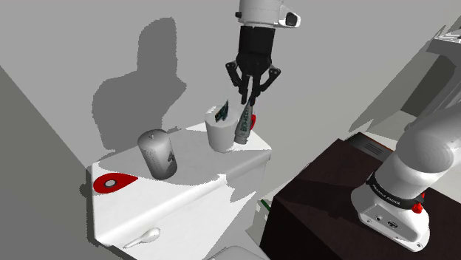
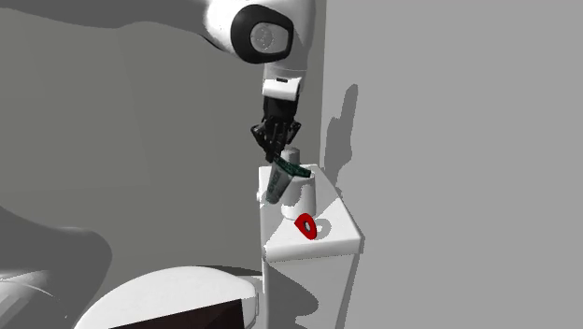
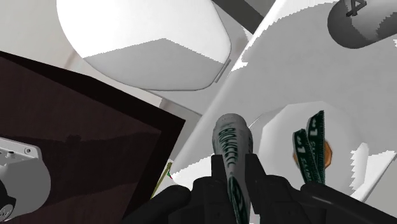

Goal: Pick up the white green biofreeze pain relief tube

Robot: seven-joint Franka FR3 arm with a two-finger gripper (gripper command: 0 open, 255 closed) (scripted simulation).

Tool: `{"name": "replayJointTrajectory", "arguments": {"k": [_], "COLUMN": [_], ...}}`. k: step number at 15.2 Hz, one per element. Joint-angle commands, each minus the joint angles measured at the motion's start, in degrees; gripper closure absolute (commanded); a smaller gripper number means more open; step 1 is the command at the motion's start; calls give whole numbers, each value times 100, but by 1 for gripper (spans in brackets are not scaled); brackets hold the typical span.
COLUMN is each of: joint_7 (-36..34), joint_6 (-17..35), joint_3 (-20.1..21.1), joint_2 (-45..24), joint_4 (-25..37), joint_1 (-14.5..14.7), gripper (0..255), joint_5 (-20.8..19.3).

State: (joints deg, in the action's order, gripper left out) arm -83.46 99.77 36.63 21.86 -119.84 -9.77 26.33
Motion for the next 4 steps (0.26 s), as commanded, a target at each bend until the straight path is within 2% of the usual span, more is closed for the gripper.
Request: {"name": "replayJointTrajectory", "arguments": {"k": [1, 4], "joint_7": [-30, -52], "joint_6": [-188, -272], "joint_3": [-49, -64], "joint_2": [26, 23], "joint_4": [162, 251], "joint_1": [-7, -12], "gripper": [255, 255], "joint_5": [-18, -30]}}
